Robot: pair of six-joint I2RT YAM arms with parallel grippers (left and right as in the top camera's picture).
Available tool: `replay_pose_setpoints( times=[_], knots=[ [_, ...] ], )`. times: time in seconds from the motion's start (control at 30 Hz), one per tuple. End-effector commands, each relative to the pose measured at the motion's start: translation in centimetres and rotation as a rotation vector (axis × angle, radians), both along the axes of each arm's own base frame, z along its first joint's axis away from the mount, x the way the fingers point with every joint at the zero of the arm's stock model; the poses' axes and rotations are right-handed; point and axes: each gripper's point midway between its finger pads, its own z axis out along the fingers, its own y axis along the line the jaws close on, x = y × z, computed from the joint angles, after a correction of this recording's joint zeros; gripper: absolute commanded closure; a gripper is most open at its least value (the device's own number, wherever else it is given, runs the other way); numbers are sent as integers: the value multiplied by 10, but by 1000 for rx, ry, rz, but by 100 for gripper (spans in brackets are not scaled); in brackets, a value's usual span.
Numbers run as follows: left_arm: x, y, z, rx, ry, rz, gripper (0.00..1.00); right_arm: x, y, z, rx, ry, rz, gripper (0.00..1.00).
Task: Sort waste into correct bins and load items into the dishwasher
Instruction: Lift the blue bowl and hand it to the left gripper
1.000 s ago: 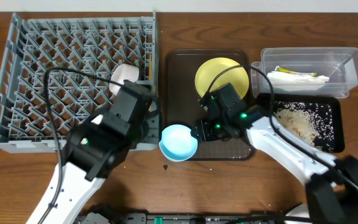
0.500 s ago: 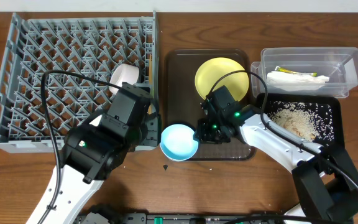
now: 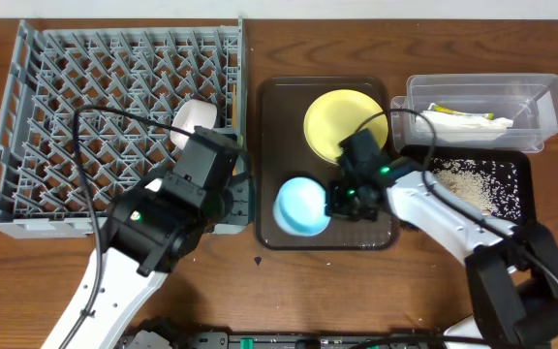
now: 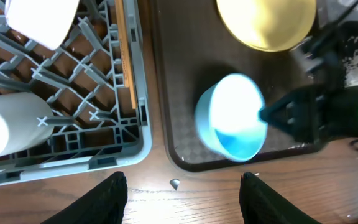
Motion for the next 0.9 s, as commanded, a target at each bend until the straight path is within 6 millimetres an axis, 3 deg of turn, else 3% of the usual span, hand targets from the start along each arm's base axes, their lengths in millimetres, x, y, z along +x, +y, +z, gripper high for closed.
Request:
replay_pose_setpoints(
  times=[0.0, 0.07, 0.17, 0.33, 0.4, 0.43, 0.5, 0.67, 0.87],
  knots=[
    [8, -3, -13, 20, 44, 13, 41, 19, -21, 21, -7, -93, -27, 99],
    [10, -7, -20, 22, 70, 7, 41, 23, -24, 30, 1, -127, -25, 99],
    [13, -29, -31, -45, 129, -40, 41, 24, -31, 41, -5, -153, -42, 99],
    [23, -44, -53, -71, 204, -35, 39, 18, -37, 40, -33, -133, -47, 99],
    [23, -47, -63, -66, 241, -28, 37, 16, -38, 39, -40, -124, -46, 87],
    [24, -48, -71, -54, 263, -26, 37, 14, -39, 39, -44, -123, -35, 70],
    [27, -50, -82, -40, 294, -24, 37, 13, -41, 38, -49, -116, -33, 60],
    [31, -69, -106, -86, 370, -54, 37, 11, -52, 43, -65, -125, -25, 53],
    [33, -81, -136, -66, 432, -72, 37, 21, -77, 83, -48, -252, -78, 50]
  ],
)
